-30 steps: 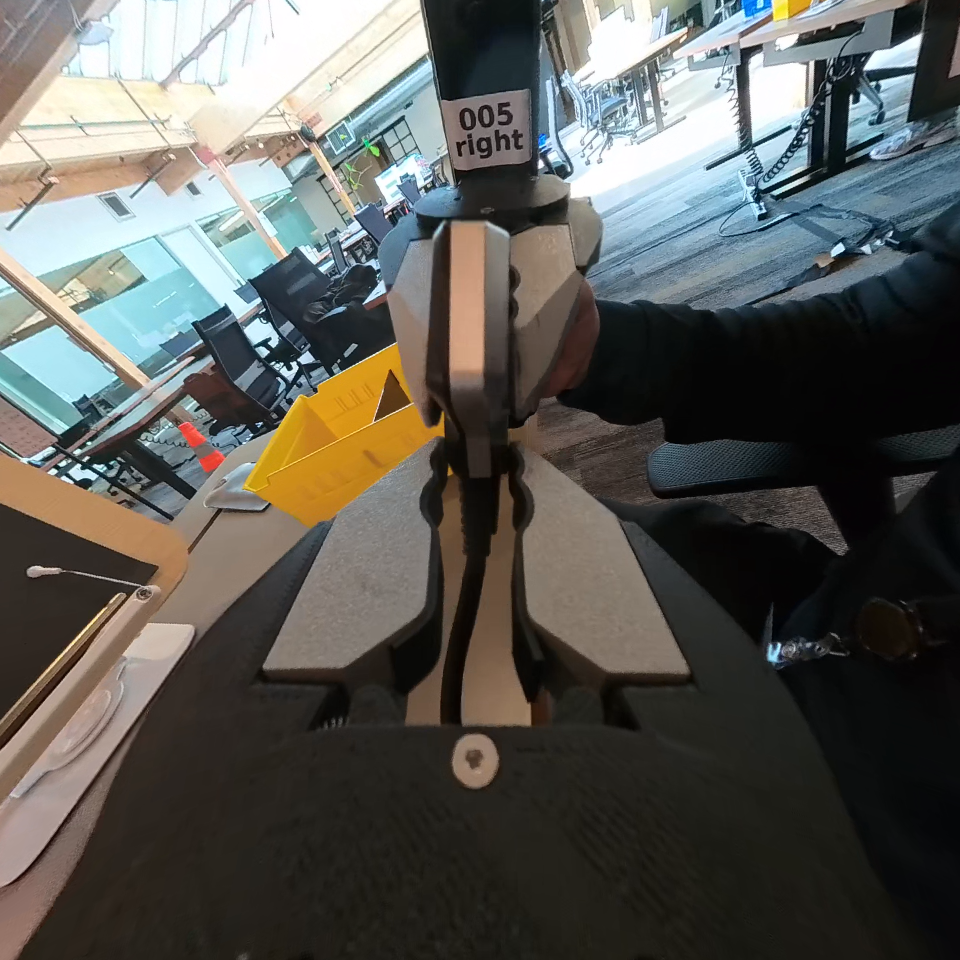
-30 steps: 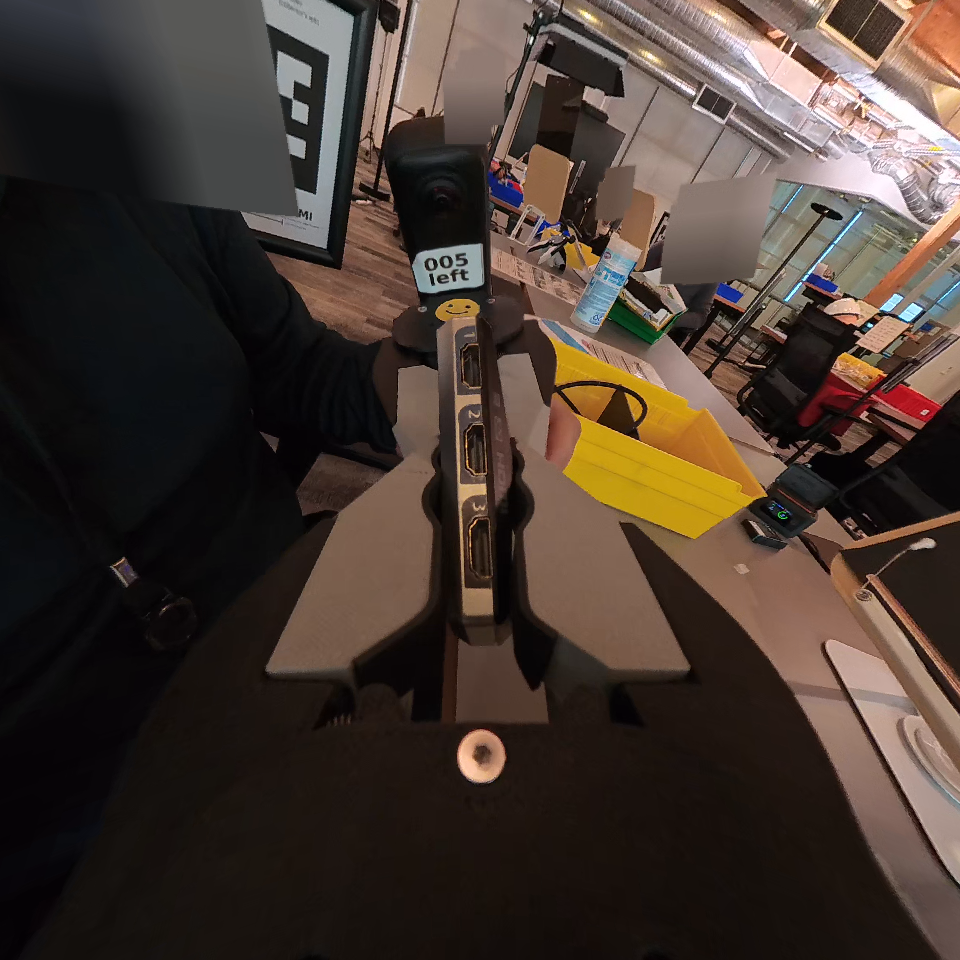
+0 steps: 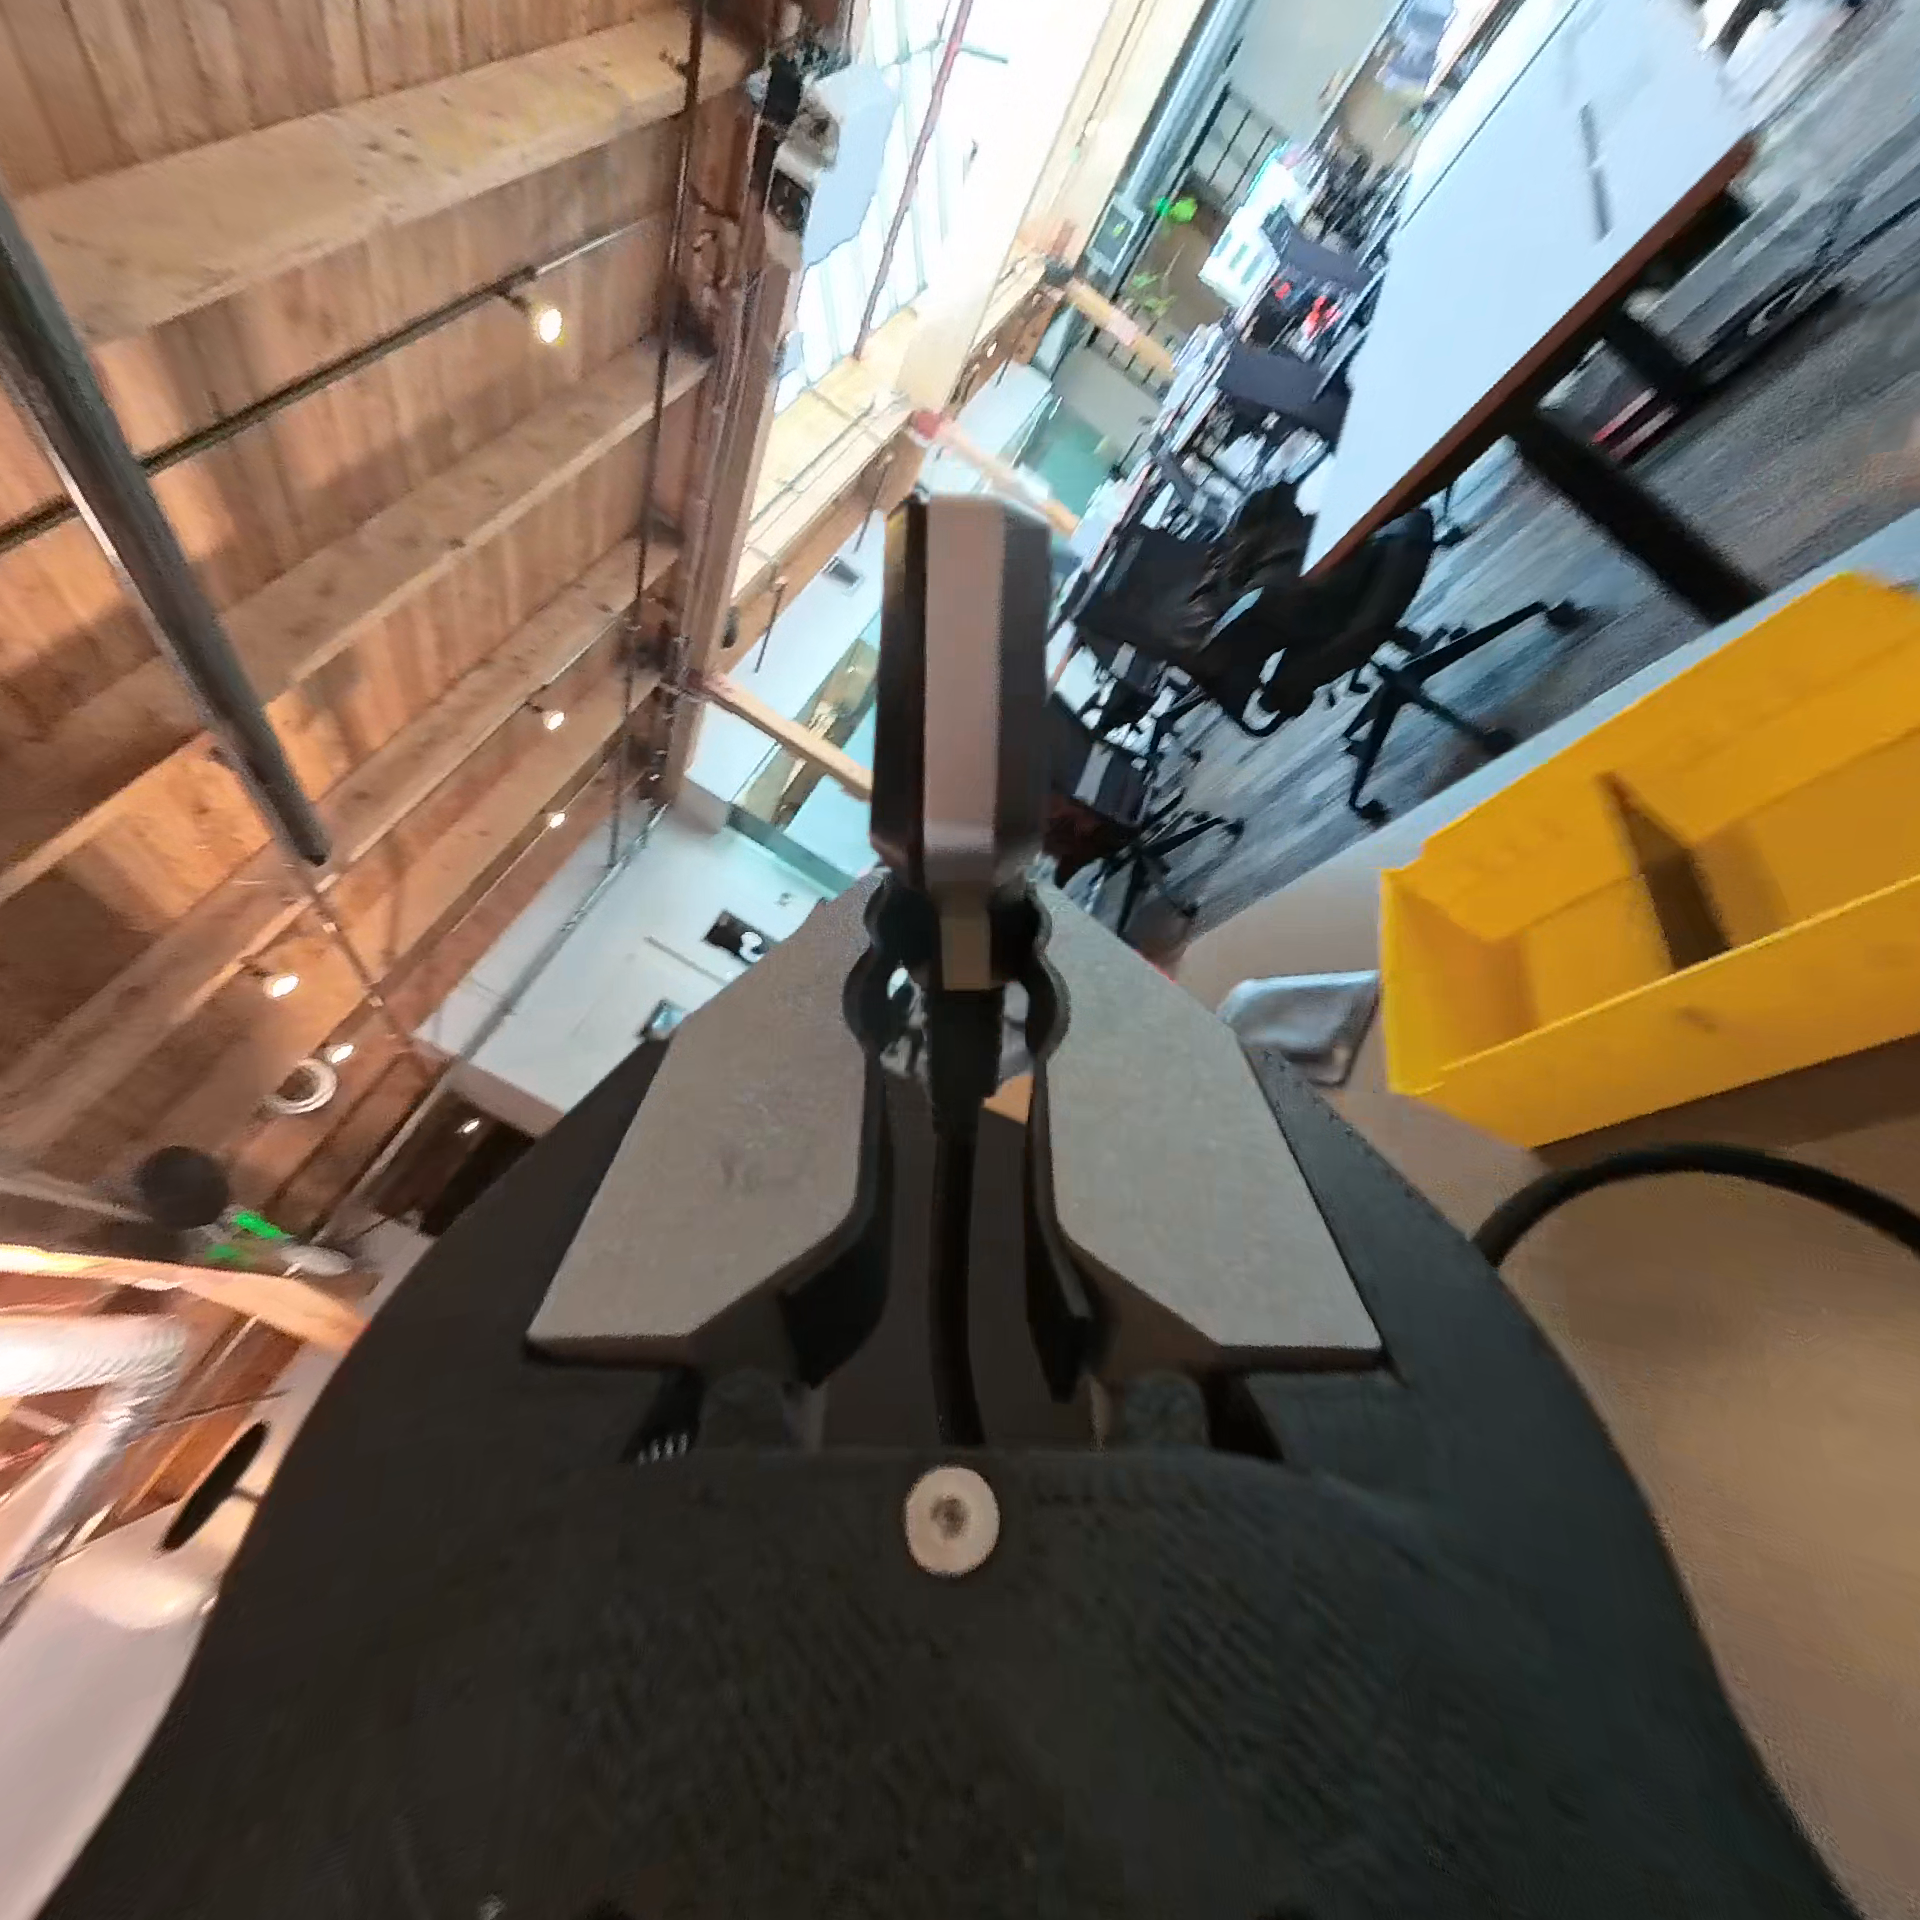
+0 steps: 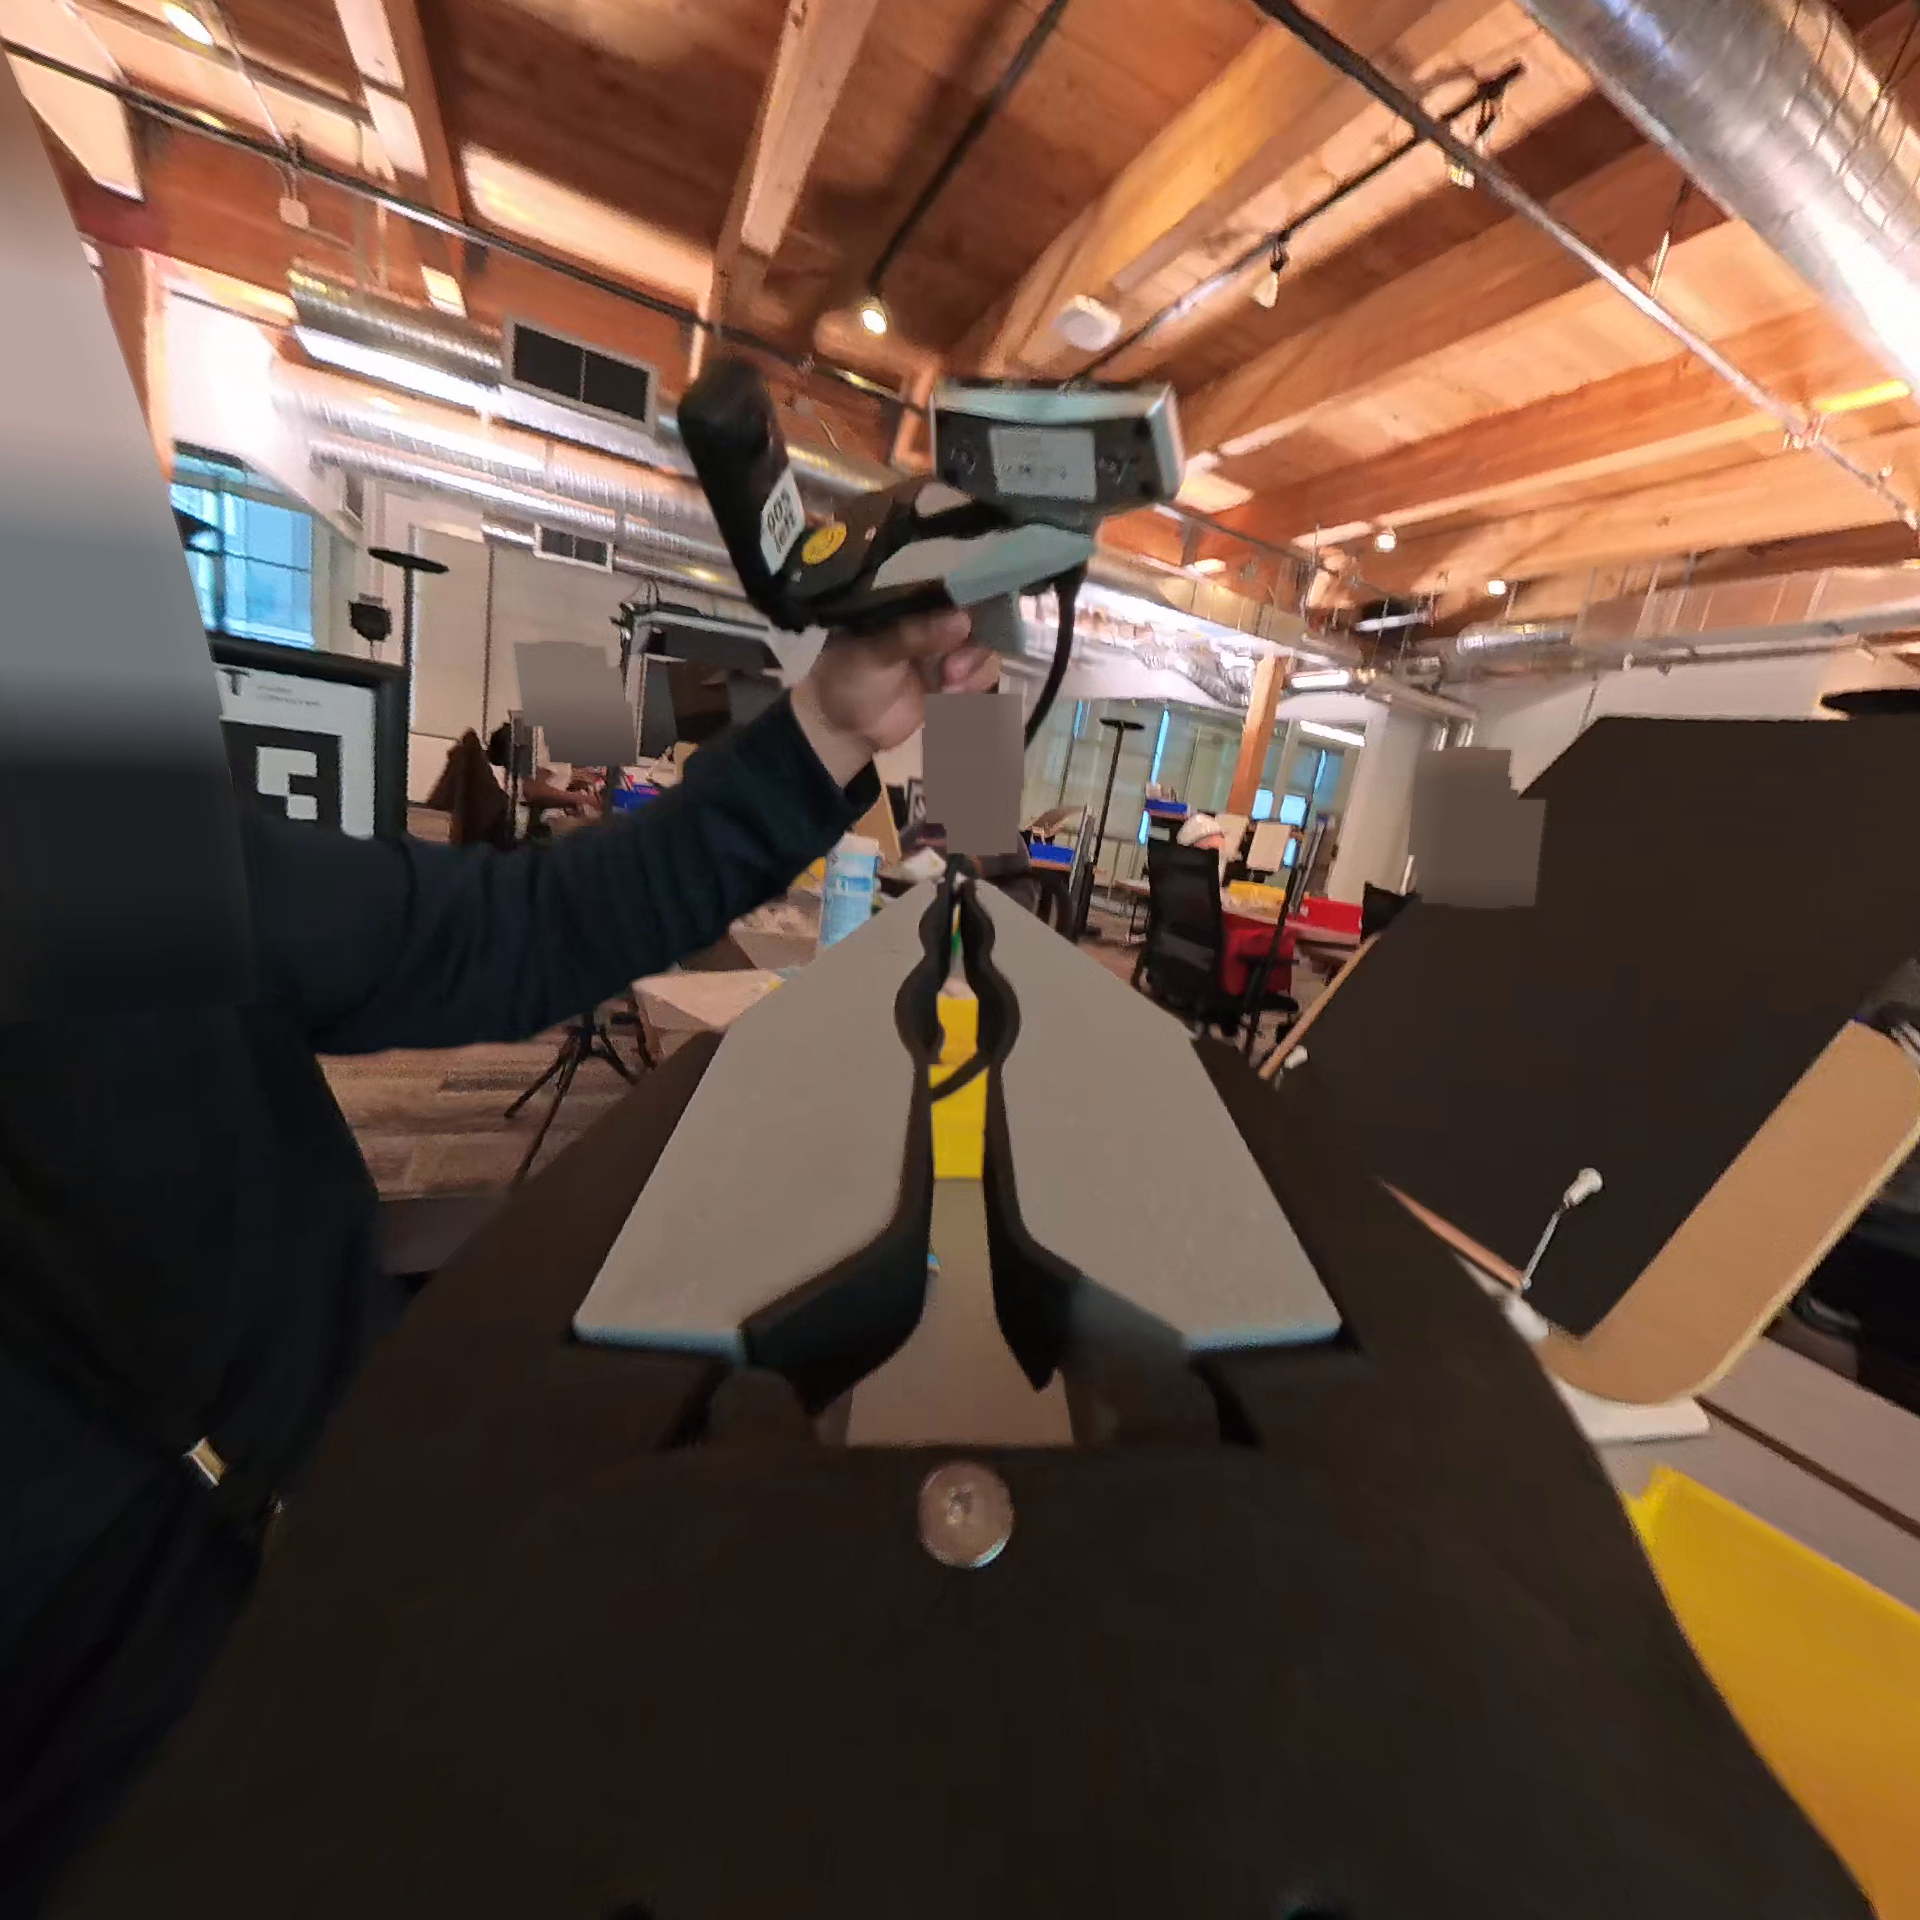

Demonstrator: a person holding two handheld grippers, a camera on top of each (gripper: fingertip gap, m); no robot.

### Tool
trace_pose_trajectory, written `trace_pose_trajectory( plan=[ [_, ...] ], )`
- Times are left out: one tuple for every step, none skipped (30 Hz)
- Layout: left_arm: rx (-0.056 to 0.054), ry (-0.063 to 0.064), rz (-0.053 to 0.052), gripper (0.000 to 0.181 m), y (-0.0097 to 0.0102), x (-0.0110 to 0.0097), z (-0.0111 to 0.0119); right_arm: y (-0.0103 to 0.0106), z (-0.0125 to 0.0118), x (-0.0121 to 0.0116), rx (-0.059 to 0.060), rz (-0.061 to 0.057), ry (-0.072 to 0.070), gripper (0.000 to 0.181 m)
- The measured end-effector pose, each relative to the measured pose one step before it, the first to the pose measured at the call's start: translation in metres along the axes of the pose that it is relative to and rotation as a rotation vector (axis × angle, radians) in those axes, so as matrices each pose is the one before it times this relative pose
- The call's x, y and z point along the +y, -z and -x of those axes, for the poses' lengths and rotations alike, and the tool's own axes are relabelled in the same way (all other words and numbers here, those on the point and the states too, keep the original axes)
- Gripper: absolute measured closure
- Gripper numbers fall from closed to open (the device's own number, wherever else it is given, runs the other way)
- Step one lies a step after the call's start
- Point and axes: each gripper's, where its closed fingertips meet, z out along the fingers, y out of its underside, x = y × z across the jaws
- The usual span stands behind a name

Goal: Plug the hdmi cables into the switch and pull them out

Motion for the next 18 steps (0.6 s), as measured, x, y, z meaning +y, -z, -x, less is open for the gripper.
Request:
trace_pose_trajectory(
  plan=[
    [-0.0188,-0.0145,0.0259,0.161,-0.00342,0.01044,0.00990,-0.00141,-0.00395,0.00573,0.0166,0.0280,-0.0056,0.181],
    [-0.0213,-0.0131,0.0215,0.161,-0.00259,0.01069,0.00909,-0.00241,-0.00322,0.00655,0.0135,0.0307,-0.0041,0.178],
    [-0.0239,-0.0140,0.0207,0.160,-0.00198,0.01062,0.00917,-0.00335,-0.00194,0.00677,0.0063,0.0314,-0.0053,0.172],
    [-0.0328,-0.0092,0.0222,0.161,-0.00137,0.01030,0.01099,-0.00400,-0.00037,0.00688,-0.0025,0.0311,-0.0070,0.168],
    [-0.0328,0.0020,0.0167,0.161,-0.00084,0.00866,0.01177,-0.00464,0.00071,0.00682,-0.0093,0.0305,-0.0080,0.166],
    [-0.0279,0.0123,0.0088,0.160,-0.00024,0.00642,0.01129,-0.00536,0.00151,0.00691,-0.0142,0.0303,-0.0087,0.165],
    [-0.0199,0.0184,0.0037,0.161,0.00035,0.00472,0.00969,-0.00627,0.00238,0.00721,-0.0191,0.0309,-0.0099,0.164],
    [-0.0148,0.0154,0.0092,0.161,0.00090,0.00460,0.00764,-0.00757,0.00288,0.00797,-0.0217,0.0333,-0.0115,0.161],
    [-0.0225,0.0015,0.0120,0.161,0.00155,0.00438,0.00694,-0.00914,0.00348,0.00924,-0.0243,0.0406,-0.0126,0.157],
    [-0.0246,-0.0085,0.0076,0.161,0.00234,0.00367,0.00551,-0.01103,0.00435,0.01070,-0.0278,0.0490,-0.0105,0.153],
    [-0.0209,-0.0120,0.0088,0.161,0.00277,0.00374,0.00368,-0.01289,0.00546,0.01148,-0.0319,0.0538,-0.0035,0.150],
    [-0.0231,-0.0119,0.0175,0.161,0.00265,0.00508,0.00294,-0.01455,0.00599,0.01193,-0.0312,0.0570,0.0073,0.147],
    [-0.0212,-0.0115,0.0159,0.161,0.00286,0.00512,0.00157,-0.01636,0.00581,0.01188,-0.0253,0.0578,0.0129,0.143],
    [-0.0240,-0.0120,0.0069,0.161,0.00306,0.00418,0.00112,-0.01749,0.00648,0.01239,-0.0287,0.0637,0.0135,0.139],
    [-0.0219,-0.0094,0.0095,0.161,0.00280,0.00508,0.00058,-0.01846,0.00696,0.01137,-0.0329,0.0623,0.0134,0.137],
    [-0.0014,0.0010,0.0140,0.161,0.00203,0.00624,-0.00270,-0.01915,0.00619,0.00880,-0.0290,0.0460,0.0115,0.136],
    [0.0164,0.0135,0.0112,0.161,0.00153,0.00634,-0.00622,-0.01961,0.00609,0.00636,-0.0291,0.0292,0.0076,0.138],
    [0.0224,0.0096,0.0011,0.161,0.00188,0.00594,-0.00868,-0.01989,0.00604,0.00604,-0.0316,0.0259,0.0024,0.140]
  ],
)
